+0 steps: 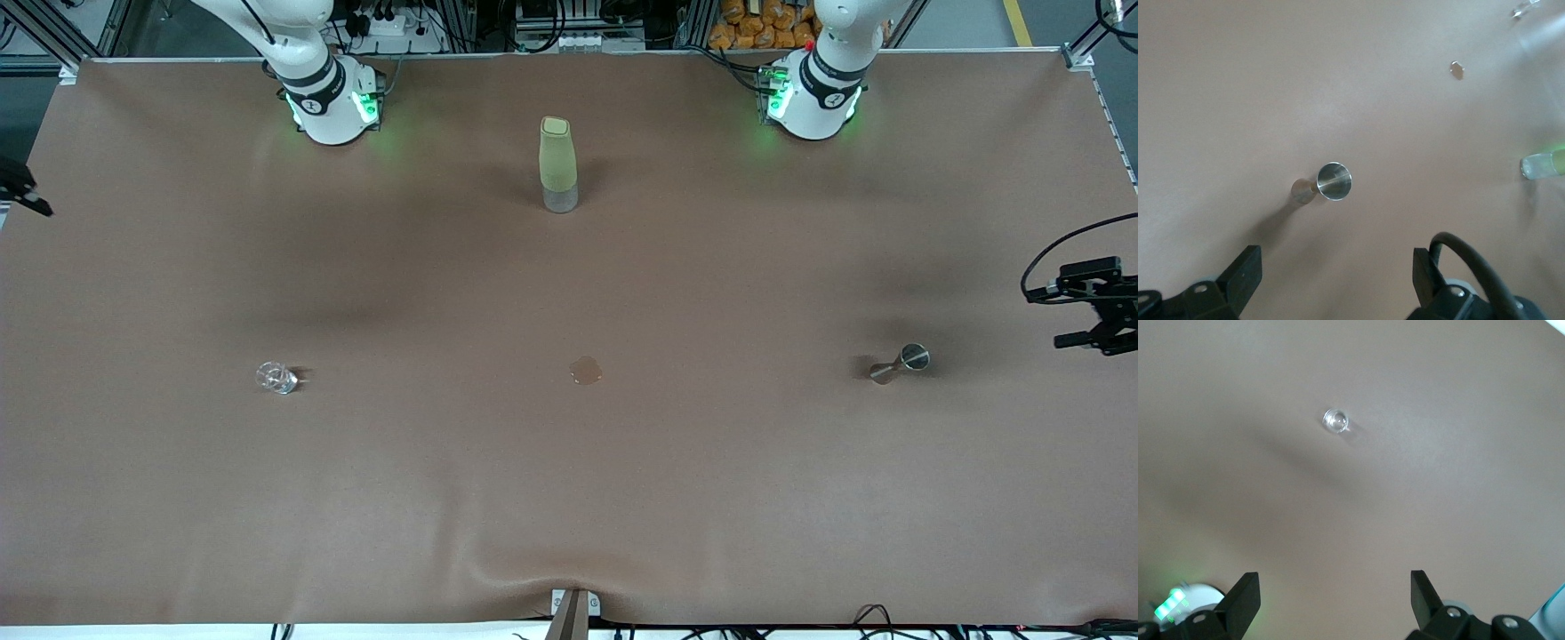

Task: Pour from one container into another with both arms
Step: 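Move the left gripper to the jigger while the right gripper nears the glass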

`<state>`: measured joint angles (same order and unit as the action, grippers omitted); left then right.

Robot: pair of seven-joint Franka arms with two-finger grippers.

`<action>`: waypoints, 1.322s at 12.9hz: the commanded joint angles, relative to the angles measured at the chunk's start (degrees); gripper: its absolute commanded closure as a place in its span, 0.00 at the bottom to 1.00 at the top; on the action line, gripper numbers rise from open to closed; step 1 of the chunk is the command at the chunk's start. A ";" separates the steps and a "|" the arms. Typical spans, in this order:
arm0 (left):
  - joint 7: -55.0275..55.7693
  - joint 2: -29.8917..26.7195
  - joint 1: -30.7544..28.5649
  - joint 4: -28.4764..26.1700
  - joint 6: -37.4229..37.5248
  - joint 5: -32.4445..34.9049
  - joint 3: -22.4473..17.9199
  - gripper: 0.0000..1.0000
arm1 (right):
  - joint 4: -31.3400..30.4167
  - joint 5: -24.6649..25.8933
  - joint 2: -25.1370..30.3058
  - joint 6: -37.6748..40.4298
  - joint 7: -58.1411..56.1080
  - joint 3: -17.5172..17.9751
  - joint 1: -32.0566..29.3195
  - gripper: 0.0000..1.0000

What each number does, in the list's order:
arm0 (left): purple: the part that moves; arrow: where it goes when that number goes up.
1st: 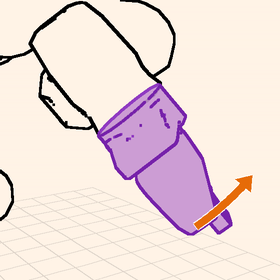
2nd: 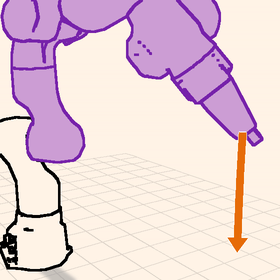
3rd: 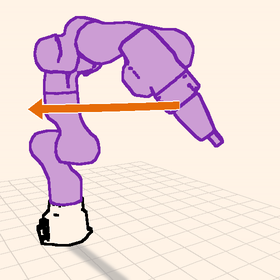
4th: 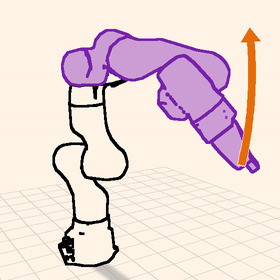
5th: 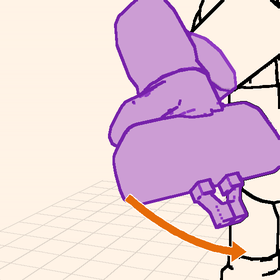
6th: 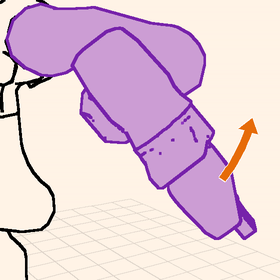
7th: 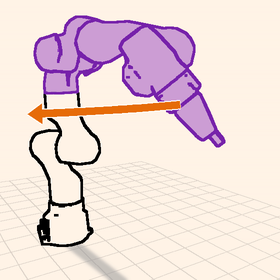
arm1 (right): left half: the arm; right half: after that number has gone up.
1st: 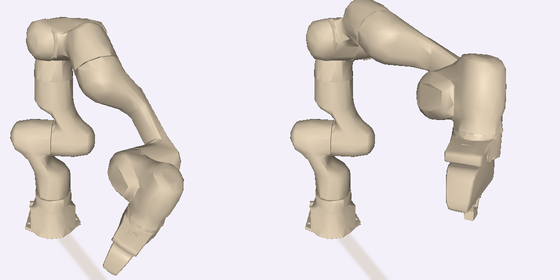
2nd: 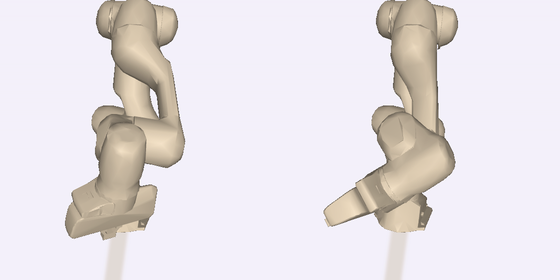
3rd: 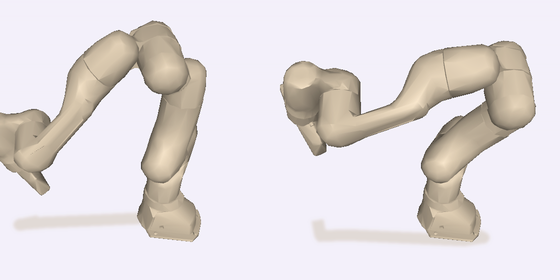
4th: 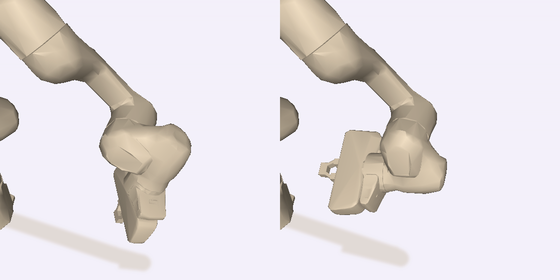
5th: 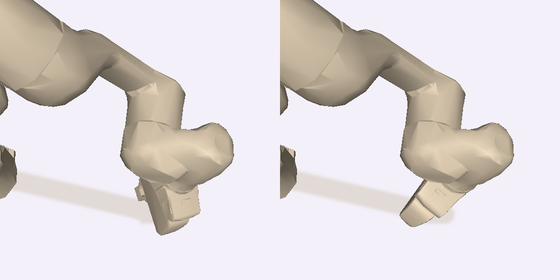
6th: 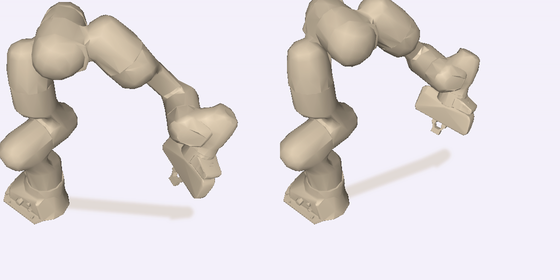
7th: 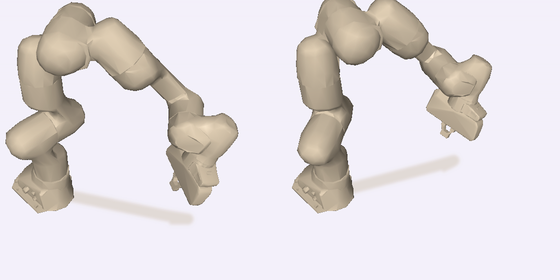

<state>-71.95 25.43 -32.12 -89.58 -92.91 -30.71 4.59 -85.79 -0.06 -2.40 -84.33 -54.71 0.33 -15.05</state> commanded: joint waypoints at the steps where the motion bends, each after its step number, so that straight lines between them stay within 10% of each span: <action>1: -4.76 4.09 -2.24 0.02 0.01 -3.56 0.42 0.00 | 1.07 0.42 -0.94 0.22 -13.79 0.73 -3.05 0.00; 8: -31.81 13.50 -5.76 0.28 0.10 -10.94 0.42 0.00 | -0.08 -3.53 -2.43 -5.58 -44.59 0.29 -7.10 0.00; 17: -60.55 25.18 -6.11 1.07 -0.16 -19.47 0.42 0.00 | -4.47 -28.39 -15.42 -4.62 -66.29 -7.09 -6.57 0.00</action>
<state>-127.17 47.69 -37.89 -89.94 -93.15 -47.94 4.68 -89.89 -23.33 -14.61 -89.43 -115.99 -6.15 -21.00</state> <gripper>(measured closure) 0.000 0.000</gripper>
